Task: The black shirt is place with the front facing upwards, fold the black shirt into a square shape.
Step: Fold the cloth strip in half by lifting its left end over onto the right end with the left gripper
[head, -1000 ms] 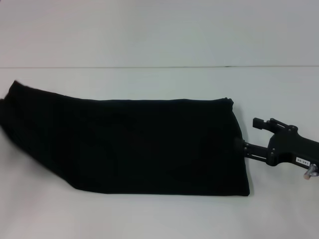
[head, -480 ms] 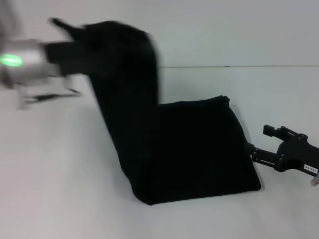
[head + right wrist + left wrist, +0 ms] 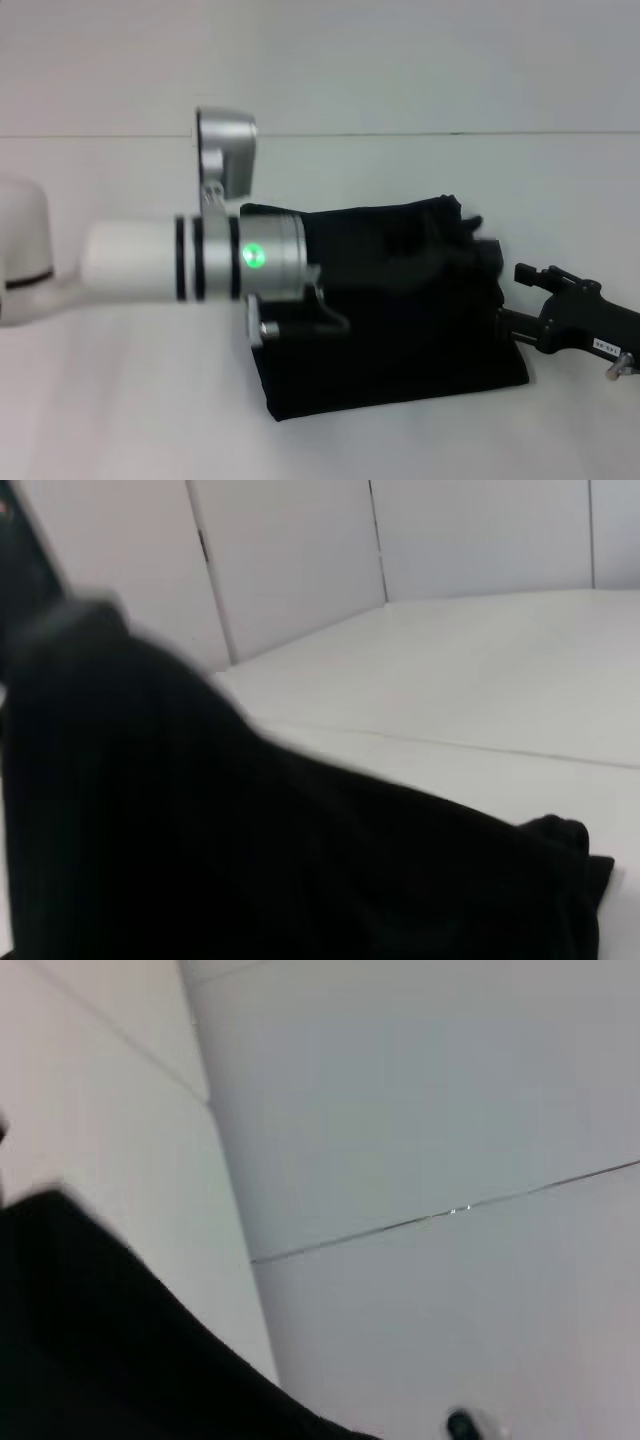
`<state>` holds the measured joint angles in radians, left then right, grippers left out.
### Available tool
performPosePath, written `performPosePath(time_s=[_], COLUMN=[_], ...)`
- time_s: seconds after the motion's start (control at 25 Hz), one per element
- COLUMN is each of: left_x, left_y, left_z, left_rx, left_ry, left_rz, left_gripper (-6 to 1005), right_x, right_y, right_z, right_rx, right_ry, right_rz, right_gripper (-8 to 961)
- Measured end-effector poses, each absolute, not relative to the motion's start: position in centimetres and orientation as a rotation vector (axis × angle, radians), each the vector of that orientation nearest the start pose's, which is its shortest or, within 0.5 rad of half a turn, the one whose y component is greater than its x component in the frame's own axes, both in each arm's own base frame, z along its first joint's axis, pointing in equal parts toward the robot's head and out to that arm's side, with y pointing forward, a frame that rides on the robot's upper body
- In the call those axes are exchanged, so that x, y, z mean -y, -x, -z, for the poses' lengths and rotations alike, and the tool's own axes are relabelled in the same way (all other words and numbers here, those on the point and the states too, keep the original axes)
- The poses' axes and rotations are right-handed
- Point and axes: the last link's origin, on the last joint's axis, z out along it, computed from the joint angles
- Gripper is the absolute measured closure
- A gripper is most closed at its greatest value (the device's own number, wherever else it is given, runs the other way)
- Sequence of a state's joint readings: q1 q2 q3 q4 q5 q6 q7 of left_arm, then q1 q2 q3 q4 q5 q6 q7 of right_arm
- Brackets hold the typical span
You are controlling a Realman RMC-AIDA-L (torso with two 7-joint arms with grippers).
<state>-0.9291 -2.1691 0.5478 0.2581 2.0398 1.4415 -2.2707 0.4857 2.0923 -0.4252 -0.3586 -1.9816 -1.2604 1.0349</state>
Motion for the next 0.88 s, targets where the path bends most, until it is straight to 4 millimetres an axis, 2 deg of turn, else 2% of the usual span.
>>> performPosePath(time_s=[0.12, 0.36, 0.64, 0.88], left_x=[-35.2, -35.4, -35.6, -35.5], left_y=[13.8, 13.7, 13.6, 13.6], left_z=[10.4, 10.1, 9.9, 9.9], left_rx=[2.087, 2.070, 2.049, 2.048], left_ry=[2.555, 2.544, 2.546, 2.552], left_rz=[0.976, 1.033, 1.047, 1.051], left_gripper=[972, 972, 972, 971], right_x=[-32.1, -32.5, -31.9, -34.6], right_y=[-32.4, -31.8, -31.7, -30.1], right_z=[3.5, 4.7, 4.7, 5.8], right_rx=[-0.754, -0.727, -0.703, -0.727], right_ry=[2.358, 2.430, 2.452, 2.413], right_rz=[-0.620, -0.562, -0.586, -0.552], right_gripper=[66, 66, 66, 66])
